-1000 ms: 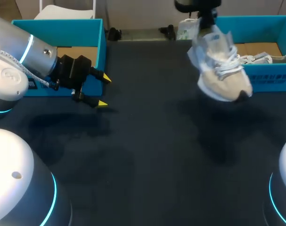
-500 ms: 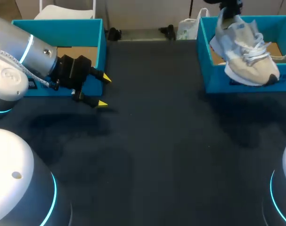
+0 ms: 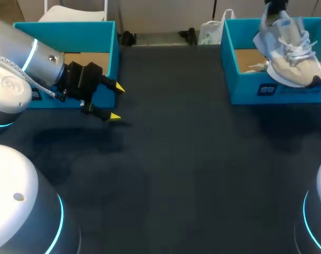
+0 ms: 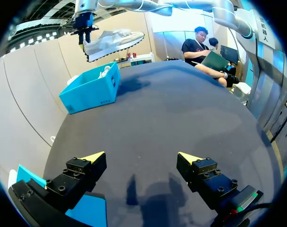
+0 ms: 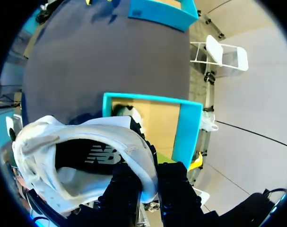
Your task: Take the shoe out of the shoebox, open the shoe tongue, remove and reinsert the insole, then place the shoe into the shoebox
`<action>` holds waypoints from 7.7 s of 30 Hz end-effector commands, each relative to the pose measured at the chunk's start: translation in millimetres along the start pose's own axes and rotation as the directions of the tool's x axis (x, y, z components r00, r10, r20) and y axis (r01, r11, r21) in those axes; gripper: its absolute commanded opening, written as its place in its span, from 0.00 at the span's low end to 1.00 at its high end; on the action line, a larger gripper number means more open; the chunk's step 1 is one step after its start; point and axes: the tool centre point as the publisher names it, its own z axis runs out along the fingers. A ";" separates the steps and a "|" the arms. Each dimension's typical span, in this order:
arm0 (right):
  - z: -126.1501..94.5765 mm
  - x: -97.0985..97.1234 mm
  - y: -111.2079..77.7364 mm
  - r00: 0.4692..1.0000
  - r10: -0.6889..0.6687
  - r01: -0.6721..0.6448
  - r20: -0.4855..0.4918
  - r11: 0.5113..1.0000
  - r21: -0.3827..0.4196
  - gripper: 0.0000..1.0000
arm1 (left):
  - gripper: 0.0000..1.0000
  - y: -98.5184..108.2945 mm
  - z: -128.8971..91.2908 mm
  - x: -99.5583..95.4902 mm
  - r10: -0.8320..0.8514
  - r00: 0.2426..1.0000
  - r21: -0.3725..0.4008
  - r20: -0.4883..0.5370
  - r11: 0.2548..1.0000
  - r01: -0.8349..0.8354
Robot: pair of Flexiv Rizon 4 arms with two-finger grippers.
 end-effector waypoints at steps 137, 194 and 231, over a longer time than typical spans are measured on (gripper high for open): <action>61.1 -52.0 -219.9 -0.038 0.939 -0.966 0.341 -0.122 0.229 0.00 | 1.00 0.0 -0.9 0.3 0.001 1.000 -0.001 -0.001 1.000 -0.001; 190.9 -37.8 -195.6 -0.184 0.907 -0.958 0.379 -0.251 0.135 0.00 | 1.00 0.0 -0.9 0.3 0.001 1.000 -0.001 -0.001 1.000 -0.001; 266.1 -30.6 -193.7 -0.151 0.941 -0.969 0.304 -0.201 0.143 0.00 | 1.00 0.0 -0.9 0.3 0.001 1.000 -0.001 -0.001 1.000 -0.001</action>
